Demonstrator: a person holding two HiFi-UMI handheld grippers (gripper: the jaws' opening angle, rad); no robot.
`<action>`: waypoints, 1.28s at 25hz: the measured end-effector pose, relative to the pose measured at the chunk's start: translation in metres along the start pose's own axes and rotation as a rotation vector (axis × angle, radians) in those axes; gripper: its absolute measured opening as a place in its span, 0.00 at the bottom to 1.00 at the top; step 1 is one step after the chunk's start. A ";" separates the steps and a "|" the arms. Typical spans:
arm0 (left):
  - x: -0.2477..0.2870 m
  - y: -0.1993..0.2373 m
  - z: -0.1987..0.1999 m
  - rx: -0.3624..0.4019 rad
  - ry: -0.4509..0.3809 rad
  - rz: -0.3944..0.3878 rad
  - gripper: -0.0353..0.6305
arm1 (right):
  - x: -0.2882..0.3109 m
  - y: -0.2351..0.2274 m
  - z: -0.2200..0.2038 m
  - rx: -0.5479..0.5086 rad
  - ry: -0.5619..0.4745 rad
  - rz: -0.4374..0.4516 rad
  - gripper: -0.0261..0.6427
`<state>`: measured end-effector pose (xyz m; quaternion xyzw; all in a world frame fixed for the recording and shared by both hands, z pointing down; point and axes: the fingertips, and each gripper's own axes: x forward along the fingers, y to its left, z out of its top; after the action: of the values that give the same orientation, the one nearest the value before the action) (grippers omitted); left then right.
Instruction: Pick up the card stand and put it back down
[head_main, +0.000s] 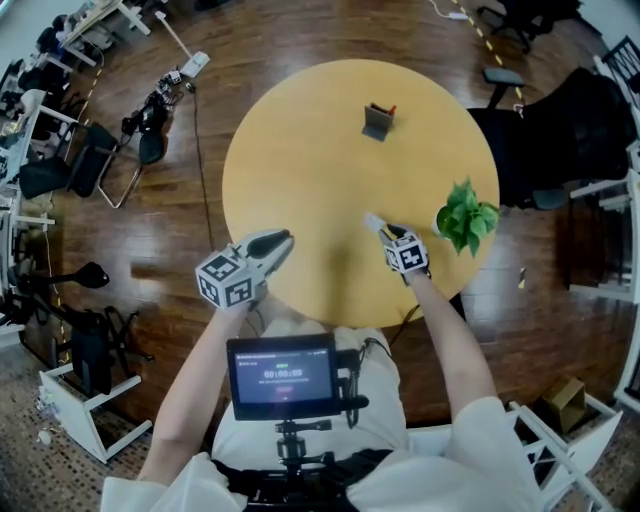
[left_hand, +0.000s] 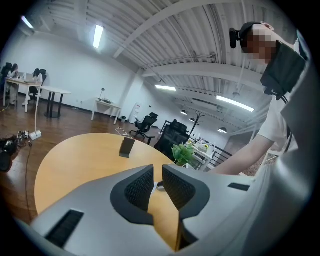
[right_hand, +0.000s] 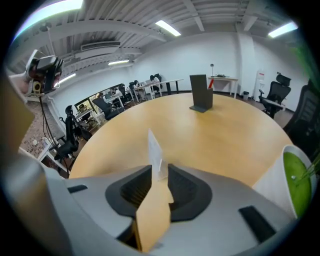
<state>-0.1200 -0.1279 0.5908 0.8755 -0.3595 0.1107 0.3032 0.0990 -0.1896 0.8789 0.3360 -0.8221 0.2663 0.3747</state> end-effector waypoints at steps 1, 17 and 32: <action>0.000 0.001 -0.001 -0.001 0.000 0.004 0.13 | 0.004 -0.001 -0.003 0.003 0.009 0.000 0.21; -0.005 0.012 -0.001 0.002 0.027 0.014 0.13 | 0.026 0.002 0.006 0.021 -0.035 0.060 0.21; 0.000 0.017 0.017 0.009 -0.002 -0.016 0.13 | 0.009 0.026 0.026 -0.033 -0.064 0.093 0.08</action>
<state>-0.1320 -0.1481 0.5852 0.8798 -0.3524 0.1091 0.2996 0.0639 -0.1942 0.8665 0.2995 -0.8527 0.2592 0.3408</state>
